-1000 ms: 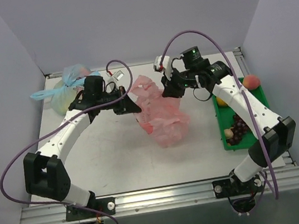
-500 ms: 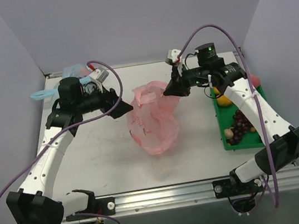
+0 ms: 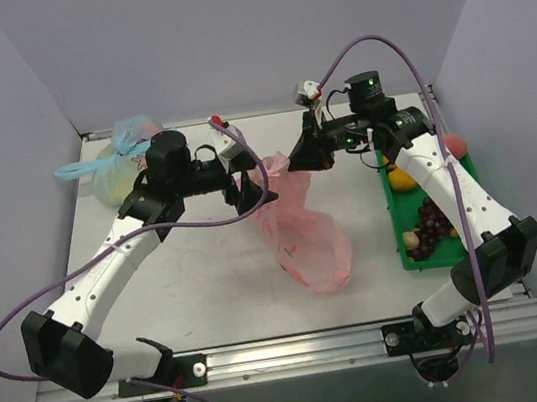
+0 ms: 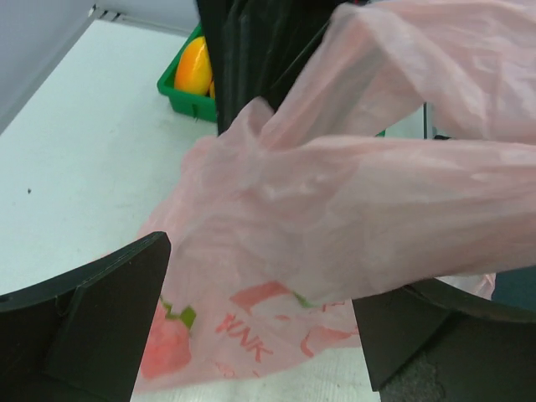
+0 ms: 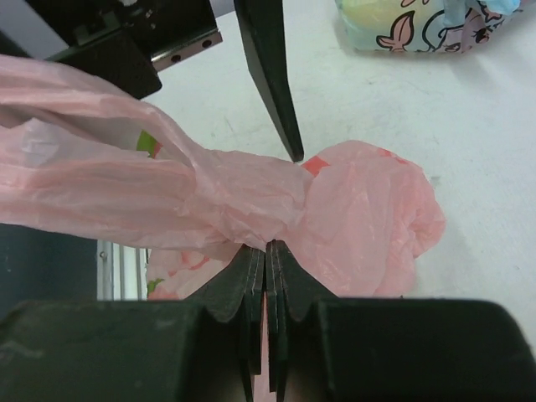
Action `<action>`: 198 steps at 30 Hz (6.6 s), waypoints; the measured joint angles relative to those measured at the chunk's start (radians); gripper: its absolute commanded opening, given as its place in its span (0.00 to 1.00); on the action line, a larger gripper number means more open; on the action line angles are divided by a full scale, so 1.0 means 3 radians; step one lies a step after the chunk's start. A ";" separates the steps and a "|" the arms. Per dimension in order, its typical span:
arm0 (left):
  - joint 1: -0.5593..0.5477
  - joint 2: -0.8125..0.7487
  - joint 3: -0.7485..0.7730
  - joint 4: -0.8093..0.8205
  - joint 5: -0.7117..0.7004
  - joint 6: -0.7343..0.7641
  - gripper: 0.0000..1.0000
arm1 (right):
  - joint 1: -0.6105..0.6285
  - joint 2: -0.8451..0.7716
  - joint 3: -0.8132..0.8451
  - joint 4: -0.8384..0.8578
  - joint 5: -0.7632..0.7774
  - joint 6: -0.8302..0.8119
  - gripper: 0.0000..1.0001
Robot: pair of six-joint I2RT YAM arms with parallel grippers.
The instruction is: Place the fake fruits into the plastic bag and tie a complex knot
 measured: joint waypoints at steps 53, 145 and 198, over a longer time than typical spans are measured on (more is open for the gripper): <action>0.0390 0.0290 -0.0078 -0.0455 -0.1172 -0.1774 0.00 | -0.2708 0.0315 -0.0521 -0.1607 0.3432 -0.0924 0.84; 0.0716 0.0360 -0.1146 0.1451 -0.0285 -0.3661 0.00 | 0.0959 -0.0362 -0.0852 -0.0319 0.1939 0.0207 0.11; 0.0927 0.0776 -0.1205 0.1946 0.0014 -0.3861 0.03 | -0.0153 0.0043 -0.1770 -0.0383 0.1203 0.1405 0.23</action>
